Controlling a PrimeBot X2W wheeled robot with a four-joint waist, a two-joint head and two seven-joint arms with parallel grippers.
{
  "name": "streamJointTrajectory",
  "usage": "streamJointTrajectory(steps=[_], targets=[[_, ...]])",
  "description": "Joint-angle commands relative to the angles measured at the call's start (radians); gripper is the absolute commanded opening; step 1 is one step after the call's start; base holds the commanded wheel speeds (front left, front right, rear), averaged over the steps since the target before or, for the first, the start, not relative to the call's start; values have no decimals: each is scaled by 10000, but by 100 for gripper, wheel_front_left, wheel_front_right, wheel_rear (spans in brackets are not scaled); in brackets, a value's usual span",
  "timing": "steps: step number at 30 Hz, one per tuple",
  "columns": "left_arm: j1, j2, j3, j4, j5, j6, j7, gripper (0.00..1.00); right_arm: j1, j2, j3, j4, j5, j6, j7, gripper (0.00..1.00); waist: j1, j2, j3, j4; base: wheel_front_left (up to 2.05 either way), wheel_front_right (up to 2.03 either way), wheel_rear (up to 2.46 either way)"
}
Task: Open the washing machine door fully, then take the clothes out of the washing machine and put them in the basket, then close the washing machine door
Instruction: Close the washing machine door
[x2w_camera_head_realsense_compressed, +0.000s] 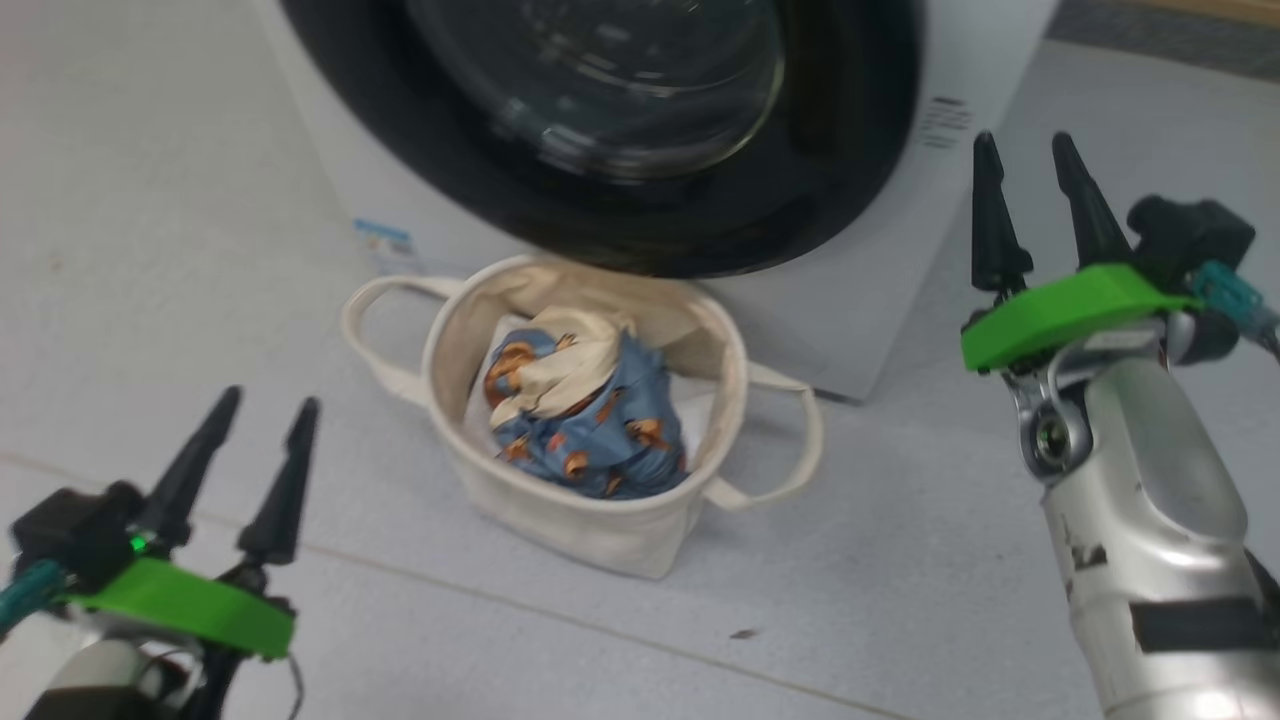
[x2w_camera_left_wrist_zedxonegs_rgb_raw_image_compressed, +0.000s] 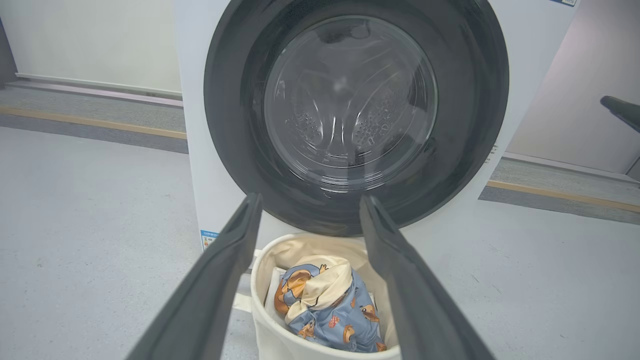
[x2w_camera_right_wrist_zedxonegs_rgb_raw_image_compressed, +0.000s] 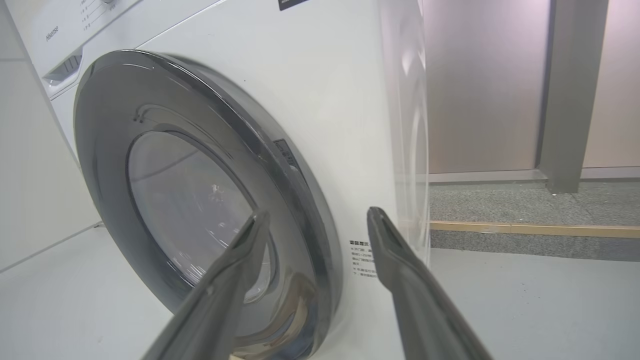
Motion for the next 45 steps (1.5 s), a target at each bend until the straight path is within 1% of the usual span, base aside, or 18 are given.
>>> streamJointTrajectory(steps=[1,7,9,14,18,22,25,29,33,45], targets=[[-162,567,602,-323,-103,-57,-118,100,-64,183,148,-512,-97,-4,-47,100,0,0,-385,-433,0,0,0],[333,1302,890,-117,-1064,-57,-118,100,1278,183,-49,-1676,-509,-4,-47,100,0,0,-920,-1137,0,0,0],[372,1559,1004,-199,-1073,-57,-118,100,1718,183,-142,-2004,-605,-4,-47,100,0,0,-1068,-1369,0,0,0],[690,1801,1532,-186,-1263,-57,-118,100,2592,183,-357,-2536,-835,-4,-47,100,0,0,-1358,-1964,0,0,0],[727,1810,1939,201,-1450,-57,-118,100,3015,183,-539,-2766,-875,-4,-47,100,0,0,-1455,-2339,0,0,0],[760,1834,1847,685,-1492,-44,-54,100,3364,183,-588,-2865,-937,-4,-47,100,0,0,-1587,-2611,0,0,0],[728,1732,1795,862,-1688,-24,-23,100,3573,183,-689,-2919,-962,-4,-47,100,0,0,-1667,-2738,0,0,0],[724,1710,1573,928,-1729,-37,-29,100,3970,183,-944,-2867,-1009,-4,-47,100,0,0,-1843,-2753,0,0,0],[769,1718,1616,1023,-1878,-44,-54,100,4241,183,-1010,-2853,-996,-4,-47,100,0,0,-1915,-2804,0,0,0],[711,1699,1391,1247,-1860,-52,-86,100,4361,183,-1094,-2931,-906,-4,-47,100,0,0,-1949,-2809,0,0,0]])
